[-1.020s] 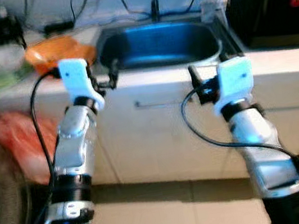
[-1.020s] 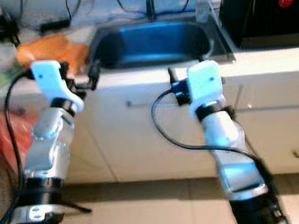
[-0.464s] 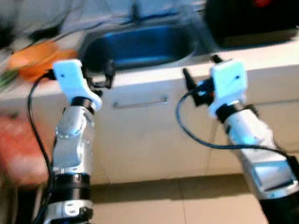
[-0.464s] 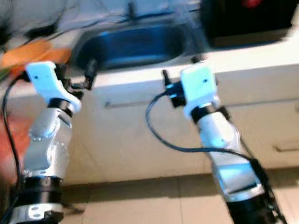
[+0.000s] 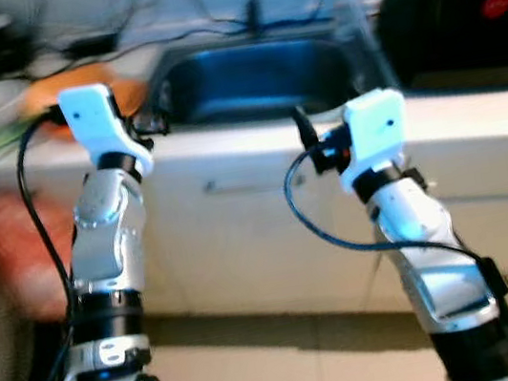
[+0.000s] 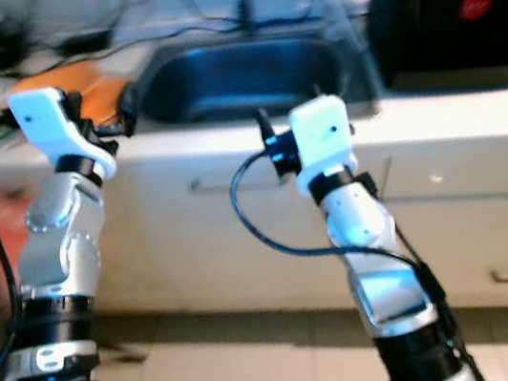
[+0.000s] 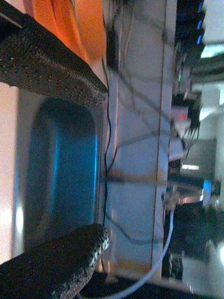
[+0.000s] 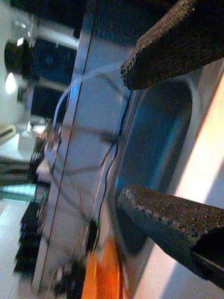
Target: Kitchen organization
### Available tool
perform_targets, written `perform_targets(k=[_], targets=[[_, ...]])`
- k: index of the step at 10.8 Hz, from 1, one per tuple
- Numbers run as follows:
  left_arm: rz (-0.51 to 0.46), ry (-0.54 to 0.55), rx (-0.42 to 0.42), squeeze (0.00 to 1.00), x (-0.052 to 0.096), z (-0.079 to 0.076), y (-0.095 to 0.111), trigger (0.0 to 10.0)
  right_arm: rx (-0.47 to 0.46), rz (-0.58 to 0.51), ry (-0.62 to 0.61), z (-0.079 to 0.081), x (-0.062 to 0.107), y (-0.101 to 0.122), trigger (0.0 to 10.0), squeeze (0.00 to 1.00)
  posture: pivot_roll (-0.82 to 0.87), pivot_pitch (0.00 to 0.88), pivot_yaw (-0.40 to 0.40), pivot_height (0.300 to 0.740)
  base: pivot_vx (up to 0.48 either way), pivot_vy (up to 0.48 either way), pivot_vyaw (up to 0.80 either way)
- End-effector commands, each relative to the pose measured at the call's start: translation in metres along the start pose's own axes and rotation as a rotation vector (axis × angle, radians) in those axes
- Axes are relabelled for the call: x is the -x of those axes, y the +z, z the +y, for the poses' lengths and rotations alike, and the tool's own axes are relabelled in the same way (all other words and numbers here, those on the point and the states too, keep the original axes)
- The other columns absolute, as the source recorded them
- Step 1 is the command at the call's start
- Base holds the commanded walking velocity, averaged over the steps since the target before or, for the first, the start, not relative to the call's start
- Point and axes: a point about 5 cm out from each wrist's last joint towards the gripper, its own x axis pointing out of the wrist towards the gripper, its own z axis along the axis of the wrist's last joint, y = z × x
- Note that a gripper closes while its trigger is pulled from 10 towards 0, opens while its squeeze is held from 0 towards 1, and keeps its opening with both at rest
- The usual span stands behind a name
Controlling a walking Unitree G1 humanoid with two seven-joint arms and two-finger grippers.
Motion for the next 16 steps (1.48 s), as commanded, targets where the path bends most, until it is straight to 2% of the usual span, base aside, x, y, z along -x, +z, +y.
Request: perform_targets(k=[1,7,10,16], targets=[[0.000,-0.029,-0.003,0.00,-0.0019,-0.0093,0.0013,10.0,0.008,0.000,-0.020,-0.0069,0.0010,0.0002,10.0,0.00,0.01,0.000,0.043,0.740,0.439,0.000,0.00],[0.020,-0.016,-0.003,0.00,-0.0001,-0.0101,-0.0020,10.0,0.020,0.004,-0.011,-0.0058,0.0024,-0.0013,10.0,0.00,0.01,0.000,0.044,0.740,0.436,0.000,0.00],[0.027,-0.011,-0.002,0.00,-0.0009,-0.0090,-0.0025,10.0,0.022,0.006,-0.010,-0.0046,0.0027,-0.0021,10.0,0.00,0.01,0.000,0.046,0.740,0.405,0.257,0.00],[0.035,-0.031,0.048,0.00,-0.0018,-0.0135,-0.0031,10.0,0.023,0.010,-0.013,-0.0049,0.0032,-0.0026,10.0,0.00,0.01,0.000,0.045,0.740,0.000,0.000,0.00]])
